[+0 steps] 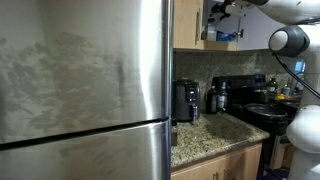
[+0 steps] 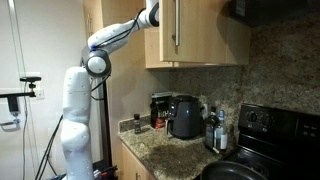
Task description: Pick up the bottle from the cabinet and put it on the counter, then close the cabinet door
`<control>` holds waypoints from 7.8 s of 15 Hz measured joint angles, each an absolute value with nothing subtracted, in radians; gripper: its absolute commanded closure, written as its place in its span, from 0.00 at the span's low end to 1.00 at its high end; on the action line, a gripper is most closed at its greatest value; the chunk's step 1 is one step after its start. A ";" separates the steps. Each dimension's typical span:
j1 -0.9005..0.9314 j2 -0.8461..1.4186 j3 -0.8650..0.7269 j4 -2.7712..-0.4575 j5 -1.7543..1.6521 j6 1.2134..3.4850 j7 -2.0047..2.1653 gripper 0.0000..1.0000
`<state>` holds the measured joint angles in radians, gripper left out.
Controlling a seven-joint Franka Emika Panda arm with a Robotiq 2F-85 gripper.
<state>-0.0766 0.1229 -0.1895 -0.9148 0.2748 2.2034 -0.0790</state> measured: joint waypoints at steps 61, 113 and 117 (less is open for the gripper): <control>-0.063 -0.417 -0.225 -1.576 0.214 1.805 -0.343 0.62; -0.083 0.167 -0.246 -2.181 0.331 2.908 -0.253 0.62; -0.083 0.195 -0.250 -2.182 0.316 2.965 -0.243 0.62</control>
